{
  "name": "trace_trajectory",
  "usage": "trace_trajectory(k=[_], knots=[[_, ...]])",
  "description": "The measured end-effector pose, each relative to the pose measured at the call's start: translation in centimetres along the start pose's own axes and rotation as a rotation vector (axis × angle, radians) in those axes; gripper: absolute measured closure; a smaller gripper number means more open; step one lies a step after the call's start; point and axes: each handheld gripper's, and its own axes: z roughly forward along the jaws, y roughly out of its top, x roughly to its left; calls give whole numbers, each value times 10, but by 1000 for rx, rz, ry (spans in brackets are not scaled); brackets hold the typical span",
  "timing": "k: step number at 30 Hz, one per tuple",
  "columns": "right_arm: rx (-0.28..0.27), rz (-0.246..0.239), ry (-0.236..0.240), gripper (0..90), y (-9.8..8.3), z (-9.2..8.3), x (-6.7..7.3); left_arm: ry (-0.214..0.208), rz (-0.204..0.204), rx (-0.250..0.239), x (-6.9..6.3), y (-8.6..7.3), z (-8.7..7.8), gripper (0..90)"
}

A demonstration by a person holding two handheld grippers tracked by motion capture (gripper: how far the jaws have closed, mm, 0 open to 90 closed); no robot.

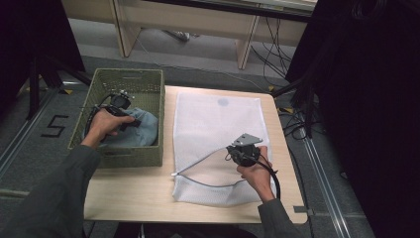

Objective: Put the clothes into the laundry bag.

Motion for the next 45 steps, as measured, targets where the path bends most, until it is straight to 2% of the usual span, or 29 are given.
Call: trace_trajectory(k=[1, 2, 3, 4, 5, 6, 7, 8, 9, 10, 11, 12, 13, 14, 16, 17, 18, 22, 23, 28, 31, 32, 35, 37, 38, 39, 40, 42, 45], knots=[[2, 0, 0, 887, 0, 1, 0, -37, 15, 30, -2, -2, -1, 194], [7, -1, 4, 886, 0, 0, 1, -63, 65, 74, -4, -3, -1, 148], [10, 1, 3, 886, 0, 0, 1, -60, 131, 98, -6, -6, -2, 136], [4, 9, -1, 884, 0, 1, 2, -52, 176, 103, -8, -9, 0, 127], [4, 9, -1, 884, 0, 1, 2, -51, 191, 98, -10, -12, 2, 127], [5, 5, 1, 883, 0, 1, 3, -51, 230, 120, -10, -17, 9, 97], [7, -3, 1, 881, 0, 2, 4, -53, 233, 141, -8, -22, 17, 26], [7, -3, 1, 881, 0, 2, 4, -61, 233, 175, -6, -26, 22, 26], [8, 2, -4, 879, 0, 2, 5, -78, 220, 167, -4, -33, 34, 13], [8, 3, -4, 878, 0, 3, 5, -87, 222, 192, -3, -40, 45, 13], [11, 3, -1, 878, 0, 2, 5, -75, 225, 188, -4, -39, 47, 0], [11, 3, -1, 878, 0, 2, 5, -75, 225, 188, -4, -39, 47, 25], [8, 4, 2, 878, 0, 3, 5, -44, 223, 212, -5, -33, 43, 105], [12, -1, 7, 878, 0, 3, 4, -44, 223, 212, -5, -33, 43, 178], [12, -3, 6, 877, -1, 5, 4, -2, 227, 210, -8, -27, 40, 332], [12, -3, 6, 877, -1, 5, 4, -2, 227, 210, -8, -27, 40, 381], [19, 10, 1, 877, -1, 4, 5, 2, 224, 208, -8, -26, 39, 381], [10, -18, 9, 878, -1, 4, 3, 17, 234, 175, -8, -24, 37, 488], [12, -2, 8, 878, -1, 3, 4, 20, 203, 126, -9, -26, 39, 499], [12, 1, 6, 884, -1, 4, 3, 7, 172, 94, -4, -27, 37, 563], [4, 9, 2, 889, 0, 4, 3, -5, 124, 27, 0, -27, 31, 612], [4, 9, 2, 889, 0, 4, 3, -5, 124, 27, 0, -27, 31, 618], [-1, 2, 1, 892, 0, 3, 3, -12, 101, -29, 2, -27, 26, 635], [12, 26, 6, 893, 1, 1, 4, -21, 61, -74, 5, -25, 19, 649], [-4, 3, 7, 894, 1, 2, 2, -34, 39, -102, 6, -24, 16, 650], [0, 4, 12, 895, 2, 1, 2, -50, 16, -143, 9, -20, 4, 651], [0, 4, 12, 895, 2, 1, 2, -50, 16, -143, 9, -20, 4, 652], [-17, 15, 1, 895, 2, 1, 3, -73, -21, -195, 13, -17, -10, 652], [-6, 28, 5, 894, 2, 0, 4, -97, -57, -268, 17, -15, -26, 652]])
